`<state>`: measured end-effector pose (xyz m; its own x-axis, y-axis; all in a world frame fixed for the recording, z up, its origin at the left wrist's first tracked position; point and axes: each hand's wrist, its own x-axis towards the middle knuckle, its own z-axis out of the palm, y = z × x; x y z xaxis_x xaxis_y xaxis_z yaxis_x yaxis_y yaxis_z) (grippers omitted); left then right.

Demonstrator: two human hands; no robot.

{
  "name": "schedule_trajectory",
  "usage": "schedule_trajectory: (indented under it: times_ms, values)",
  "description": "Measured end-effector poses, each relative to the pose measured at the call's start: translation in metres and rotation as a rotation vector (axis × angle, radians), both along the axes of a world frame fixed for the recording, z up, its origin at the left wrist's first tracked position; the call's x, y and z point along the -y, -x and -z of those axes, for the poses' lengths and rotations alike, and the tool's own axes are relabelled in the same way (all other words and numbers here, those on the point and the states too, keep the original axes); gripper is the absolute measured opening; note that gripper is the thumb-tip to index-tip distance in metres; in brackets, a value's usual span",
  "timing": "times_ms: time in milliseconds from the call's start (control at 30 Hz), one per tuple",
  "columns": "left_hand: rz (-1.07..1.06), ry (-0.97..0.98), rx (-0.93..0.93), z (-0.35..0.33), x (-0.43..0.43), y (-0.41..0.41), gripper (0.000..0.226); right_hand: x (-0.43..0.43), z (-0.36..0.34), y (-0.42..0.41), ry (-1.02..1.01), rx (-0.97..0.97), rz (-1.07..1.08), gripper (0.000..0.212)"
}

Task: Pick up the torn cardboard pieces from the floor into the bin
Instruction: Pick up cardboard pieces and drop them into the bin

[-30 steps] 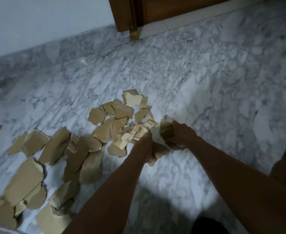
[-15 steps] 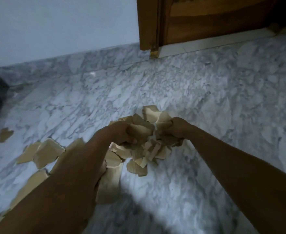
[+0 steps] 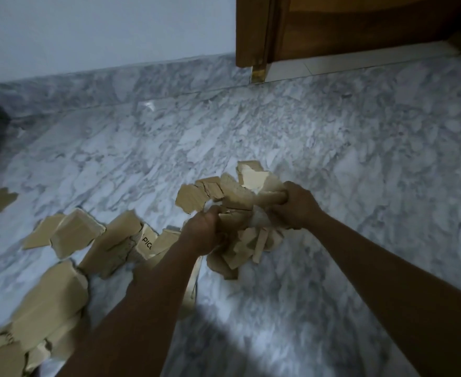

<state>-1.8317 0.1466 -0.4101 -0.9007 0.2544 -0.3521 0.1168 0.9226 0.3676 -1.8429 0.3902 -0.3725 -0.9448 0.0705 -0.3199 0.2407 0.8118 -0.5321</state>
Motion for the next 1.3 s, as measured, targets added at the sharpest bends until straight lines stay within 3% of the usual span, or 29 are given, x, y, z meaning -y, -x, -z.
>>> schedule_trajectory:
  times_ms: [67, 200, 300, 367, 400, 467, 533, 633, 733, 833, 967, 1033, 1100, 1133, 1167, 1233, 1300]
  values:
    - [-0.038, -0.017, 0.025, -0.005, -0.001, 0.001, 0.060, -0.016, -0.016, 0.007, 0.083, 0.029, -0.018, 0.031]
    - [-0.080, -0.093, 0.108, -0.034, 0.004, 0.019, 0.037, -0.048, -0.048, 0.014, 0.170, 0.078, 0.012, 0.028]
    - [-0.116, -0.354, 0.402, -0.069, 0.010, 0.032, 0.029, -0.064, -0.048, 0.009, 0.166, 0.089, -0.019, 0.024]
    - [0.034, -0.280, 0.588, -0.080, -0.003, 0.029, 0.028, -0.067, -0.027, -0.002, 0.128, 0.147, -0.063, 0.033]
    - [0.110, -0.189, 0.590, -0.077, -0.013, 0.024, 0.035, -0.066, -0.013, -0.012, 0.081, 0.187, -0.076, 0.043]
    - [0.219, 0.017, 0.422, -0.053, -0.034, 0.006, 0.063, -0.063, 0.016, -0.034, -0.080, 0.253, -0.088, 0.067]
    - [0.274, 0.213, 0.267, -0.022, -0.050, -0.017, 0.080, -0.062, 0.038, -0.052, -0.220, 0.230, -0.062, 0.073]
    - [0.184, 0.321, 0.141, -0.006, -0.060, -0.037, 0.065, -0.062, 0.039, -0.060, -0.196, 0.187, -0.061, 0.067]
    - [0.176, 0.362, -0.014, -0.006, -0.064, -0.047, 0.065, -0.065, 0.035, -0.061, -0.132, 0.203, -0.039, 0.061]
    - [0.140, 0.217, 0.010, -0.006, -0.062, -0.047, 0.076, -0.068, 0.029, -0.060, -0.025, 0.261, -0.013, 0.062]
    - [-0.167, -0.314, 0.235, -0.030, -0.047, -0.032, 0.058, -0.074, 0.009, -0.040, 0.033, 0.326, -0.093, 0.041]
    - [-0.188, -0.357, 0.207, -0.041, -0.031, -0.018, 0.067, -0.068, -0.006, -0.030, 0.101, 0.318, -0.127, 0.030]
    - [-0.216, -0.325, 0.243, -0.051, -0.008, -0.006, 0.057, -0.052, -0.016, -0.020, 0.140, 0.313, -0.151, 0.026]
    - [-0.227, -0.243, 0.245, -0.053, 0.005, -0.004, 0.045, -0.040, -0.018, -0.015, 0.161, 0.326, -0.175, 0.030]
    - [-0.228, -0.164, 0.245, -0.057, 0.016, -0.003, 0.046, -0.028, -0.016, -0.012, 0.151, 0.358, -0.201, 0.040]
    - [-0.269, -0.118, 0.280, -0.048, 0.039, -0.004, 0.074, -0.002, -0.003, -0.011, 0.026, 0.409, -0.278, 0.066]
    - [-0.290, -0.121, 0.297, -0.037, 0.054, -0.011, 0.084, 0.021, 0.012, -0.020, -0.137, 0.408, -0.335, 0.071]
